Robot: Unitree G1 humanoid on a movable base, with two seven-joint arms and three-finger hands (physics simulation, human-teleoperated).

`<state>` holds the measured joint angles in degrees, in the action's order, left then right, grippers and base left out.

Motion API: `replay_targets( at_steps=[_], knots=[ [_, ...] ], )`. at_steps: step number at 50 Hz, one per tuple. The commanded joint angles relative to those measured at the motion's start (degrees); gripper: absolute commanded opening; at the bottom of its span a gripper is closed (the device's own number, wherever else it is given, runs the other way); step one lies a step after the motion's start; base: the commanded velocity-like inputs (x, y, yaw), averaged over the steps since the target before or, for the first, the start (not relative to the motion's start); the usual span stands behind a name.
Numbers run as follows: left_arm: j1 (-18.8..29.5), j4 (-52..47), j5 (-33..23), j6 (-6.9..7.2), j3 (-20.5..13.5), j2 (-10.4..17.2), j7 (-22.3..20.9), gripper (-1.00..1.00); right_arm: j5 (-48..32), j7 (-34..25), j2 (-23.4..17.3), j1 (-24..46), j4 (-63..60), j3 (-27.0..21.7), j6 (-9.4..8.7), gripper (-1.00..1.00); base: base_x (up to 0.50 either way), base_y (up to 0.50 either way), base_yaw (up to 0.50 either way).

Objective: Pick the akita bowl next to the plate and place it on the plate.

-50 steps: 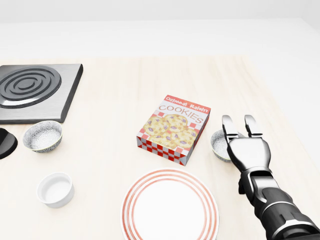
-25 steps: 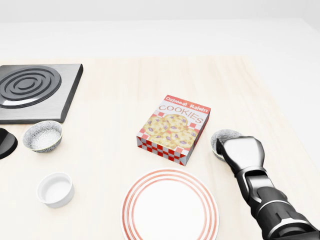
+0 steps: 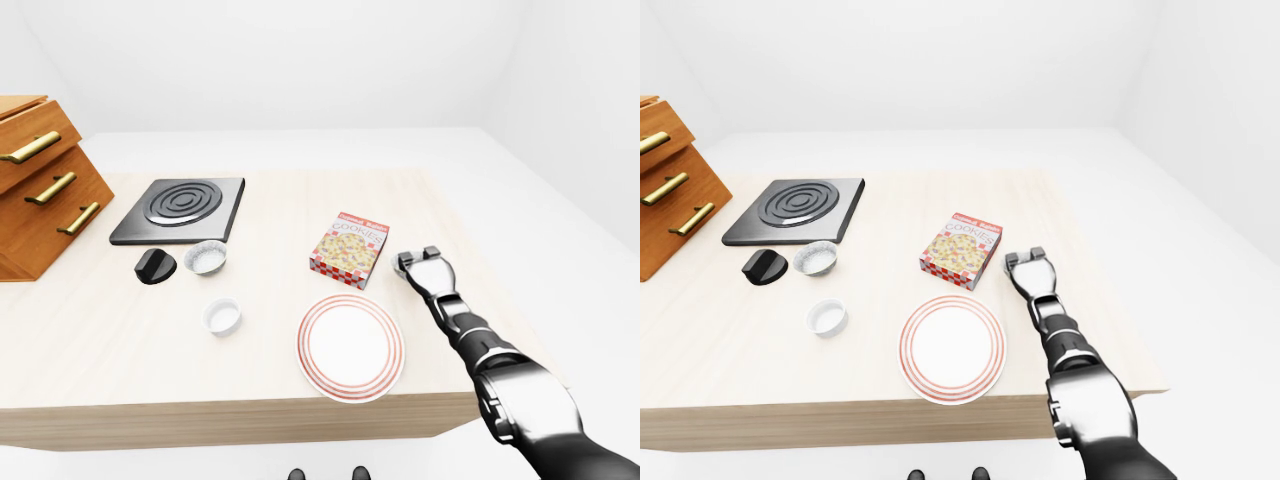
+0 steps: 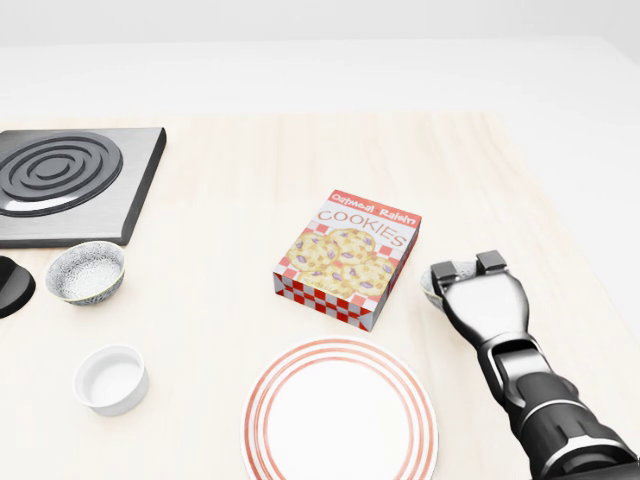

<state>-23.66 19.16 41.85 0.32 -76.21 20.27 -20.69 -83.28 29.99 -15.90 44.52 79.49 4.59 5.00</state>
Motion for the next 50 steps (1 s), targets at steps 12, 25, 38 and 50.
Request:
replay_targets(
  at_steps=[12, 25, 38, 50],
  knots=[
    [-0.03, 2.12, 0.21, -1.8, 0.95, 0.28, -1.09, 1.0, -1.42, 0.01, -10.72, 1.8, -5.09, 0.26, 0.0, -1.0, 0.0, 0.0, 0.0],
    [0.06, 2.59, 0.26, -2.33, 1.48, 0.31, -1.18, 1.0, 11.33, 0.01, -14.26, -9.01, -37.82, -8.66, 0.0, -1.0, 0.0, 0.0, 0.0],
    [0.36, 2.85, 0.15, -2.75, 2.31, 0.23, -0.76, 1.0, 29.92, -4.45, -3.51, -30.01, -85.78, -17.93, 0.0, -1.0, 0.0, 0.0, 0.0],
    [0.46, 3.51, 0.55, -2.83, 2.38, 0.6, -0.84, 1.0, 36.38, -11.86, 5.87, -39.37, -105.83, -17.95, 0.0, -1.0, 0.0, 0.0, 0.0]
  ],
)
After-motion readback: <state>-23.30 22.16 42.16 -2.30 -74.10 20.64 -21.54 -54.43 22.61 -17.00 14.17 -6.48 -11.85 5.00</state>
